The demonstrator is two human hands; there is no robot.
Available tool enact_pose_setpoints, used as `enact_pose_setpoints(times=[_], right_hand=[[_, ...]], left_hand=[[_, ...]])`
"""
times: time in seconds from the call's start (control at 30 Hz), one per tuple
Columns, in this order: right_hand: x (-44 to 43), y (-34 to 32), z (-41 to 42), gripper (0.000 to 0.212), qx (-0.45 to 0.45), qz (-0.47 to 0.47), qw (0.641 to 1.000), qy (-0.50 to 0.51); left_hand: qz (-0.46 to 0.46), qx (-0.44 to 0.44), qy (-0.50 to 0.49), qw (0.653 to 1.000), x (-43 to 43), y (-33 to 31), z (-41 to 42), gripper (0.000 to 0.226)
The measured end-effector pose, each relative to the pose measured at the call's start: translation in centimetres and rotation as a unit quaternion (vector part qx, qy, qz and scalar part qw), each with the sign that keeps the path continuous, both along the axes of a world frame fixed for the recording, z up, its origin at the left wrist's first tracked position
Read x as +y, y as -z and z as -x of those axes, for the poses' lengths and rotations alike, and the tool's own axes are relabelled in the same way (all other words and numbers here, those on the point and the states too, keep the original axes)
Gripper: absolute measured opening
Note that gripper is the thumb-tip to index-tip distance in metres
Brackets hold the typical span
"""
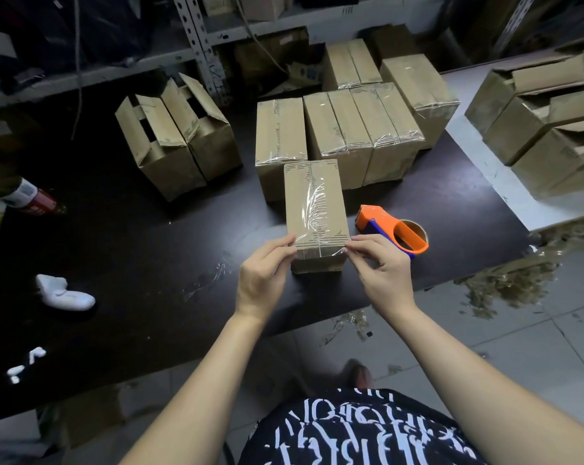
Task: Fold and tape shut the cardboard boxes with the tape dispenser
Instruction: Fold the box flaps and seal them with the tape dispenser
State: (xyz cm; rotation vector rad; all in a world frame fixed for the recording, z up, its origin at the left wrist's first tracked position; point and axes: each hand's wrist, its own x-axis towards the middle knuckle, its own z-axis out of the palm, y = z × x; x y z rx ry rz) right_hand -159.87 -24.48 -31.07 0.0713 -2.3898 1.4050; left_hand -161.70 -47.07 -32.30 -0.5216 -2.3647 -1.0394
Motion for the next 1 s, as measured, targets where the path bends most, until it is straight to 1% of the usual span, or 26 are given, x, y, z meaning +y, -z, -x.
enact_pose_setpoints(times=[0.1, 0.17, 0.23, 0.3, 0.37, 0.43, 0.53, 0.67, 0.77, 0.8, 0.87, 0.93, 1.0], right_hand=[[0.2, -0.4, 0.0, 0.015, -0.004, 0.011, 1.000, -0.014], [0.3, -0.8, 0.1, 0.012, -0.034, 0.048, 0.998, -0.011], [0.2, -1.1, 0.4, 0.010, -0.063, 0.087, 0.994, 0.001], [0.2, -1.2, 0.8, 0.008, -0.074, 0.097, 0.993, 0.007], [0.4, -1.3, 1.2, 0.009, -0.078, 0.093, 0.993, -0.007], [0.7, -1.3, 1.5, 0.011, -0.083, 0.086, 0.992, -0.030], [1.6, -1.2, 2.1, 0.014, -0.085, 0.074, 0.992, -0.061], [2.1, -1.4, 2.9, 0.017, -0.071, 0.026, 0.993, -0.095], [2.8, -1.5, 3.5, 0.016, -0.079, -0.011, 0.990, -0.119], [3.0, -1.4, 3.6, 0.018, -0.081, -0.028, 0.989, -0.120], [3.1, -1.3, 3.4, 0.021, -0.091, -0.033, 0.989, -0.110], [2.9, -1.2, 3.1, 0.019, -0.099, -0.029, 0.990, -0.095], [3.1, -1.3, 3.0, 0.019, -0.121, -0.009, 0.990, -0.073]], left_hand=[[0.013, 0.009, 0.006, 1.000, 0.0, 0.1, 0.2, 0.015], [0.015, 0.007, 0.015, 1.000, -0.2, -0.2, 0.1, 0.016], [0.000, -0.020, 0.019, 1.000, -0.3, -0.8, -0.1, 0.015], [-0.039, -0.054, 0.007, 0.998, -0.1, -1.3, -0.3, 0.007], [-0.079, -0.078, -0.021, 0.994, 0.3, -1.6, -0.1, 0.013], [-0.095, -0.087, -0.043, 0.991, 0.7, -1.5, 0.1, 0.018], [-0.072, -0.071, -0.052, 0.993, 1.2, -0.9, -0.1, 0.014], [-0.060, -0.049, -0.055, 0.995, 1.1, -0.5, 0.1, 0.012], [-0.070, -0.057, -0.059, 0.994, 0.9, -0.4, 0.3, 0.018], [-0.071, -0.063, -0.069, 0.993, 1.0, -0.4, 0.1, 0.023], [-0.080, -0.074, -0.101, 0.989, 1.2, -0.4, -0.1, 0.031], [-0.103, -0.098, -0.118, 0.983, 1.5, -0.3, -0.4, 0.035], [-0.127, -0.115, -0.107, 0.979, 1.9, -0.4, -0.5, 0.035]])
